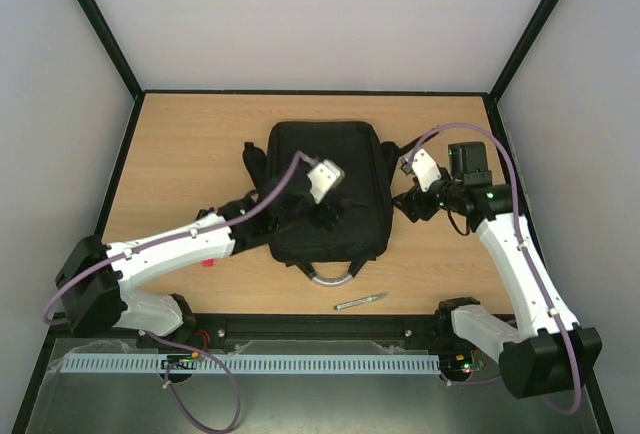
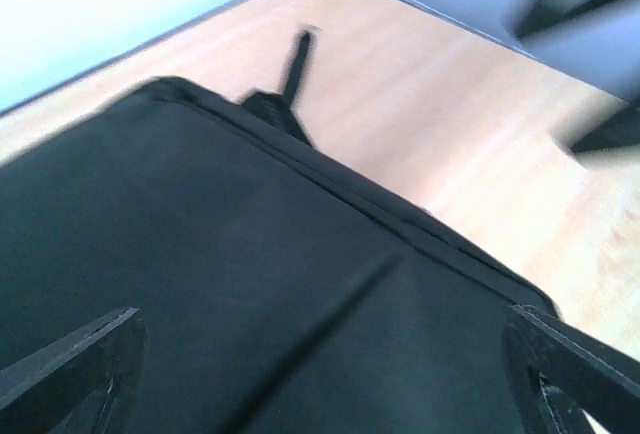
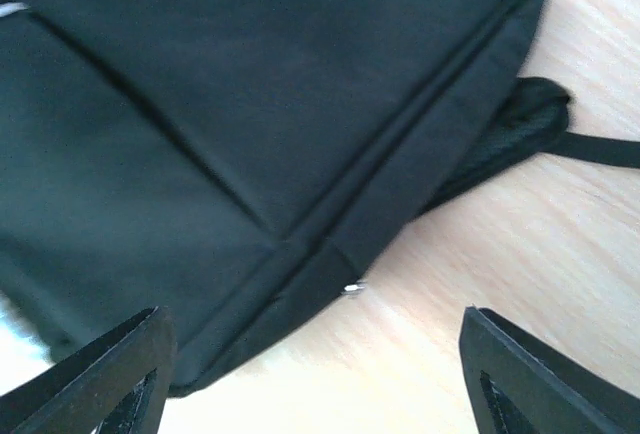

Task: Pack the student bag
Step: Zip the student bag at the center of the board.

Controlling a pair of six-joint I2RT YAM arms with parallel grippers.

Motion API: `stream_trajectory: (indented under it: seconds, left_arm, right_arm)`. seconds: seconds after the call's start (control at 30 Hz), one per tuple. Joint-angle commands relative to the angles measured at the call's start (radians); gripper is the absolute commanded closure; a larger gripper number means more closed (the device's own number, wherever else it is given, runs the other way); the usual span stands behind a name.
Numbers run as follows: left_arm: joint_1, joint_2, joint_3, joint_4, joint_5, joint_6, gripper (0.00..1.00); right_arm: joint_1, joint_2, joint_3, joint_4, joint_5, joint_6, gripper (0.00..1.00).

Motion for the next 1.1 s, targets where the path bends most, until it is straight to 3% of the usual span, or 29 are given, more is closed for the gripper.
stream_trajectory:
  seconds: [0.0, 0.1, 0.27, 0.4, 0.57, 0.7, 0.83, 1.07]
  left_arm:
    - [0.117, -0.018, 0.117, -0.171, -0.039, -0.115, 0.01]
    - [0.203, -0.008, 0.199, -0.282, -0.072, -0.223, 0.01]
    - [0.35, -0.038, 0.186, -0.219, 0.113, -0.273, 0.01]
    - [0.394, -0.032, 0.131, -0.15, 0.093, -0.264, 0.01]
    - [0.505, -0.035, 0.056, -0.091, 0.252, -0.239, 0.06]
    - [0.538, -0.048, 0.045, -0.071, 0.316, -0.217, 0.12]
    - [0.546, -0.058, 0.049, -0.076, 0.361, -0.185, 0.25]
    - [0.546, -0.094, 0.03, -0.05, 0.398, -0.176, 0.3]
  right_arm:
    - [0.009, -0.047, -0.033, -0.197, -0.235, -0.092, 0.22]
    - [0.075, -0.069, -0.027, -0.265, -0.299, -0.156, 0.24]
    - [0.318, -0.099, -0.059, -0.261, -0.241, -0.163, 0.24]
    - [0.565, -0.068, -0.12, -0.212, -0.095, -0.12, 0.26]
    - [0.822, -0.06, -0.24, -0.179, 0.132, -0.114, 0.34]
    - [0.907, -0.052, -0.307, -0.177, 0.202, -0.132, 0.41]
    - [0.954, -0.044, -0.349, -0.149, 0.245, -0.132, 0.42]
    - [0.979, -0.004, -0.391, -0.058, 0.29, -0.119, 0.5]
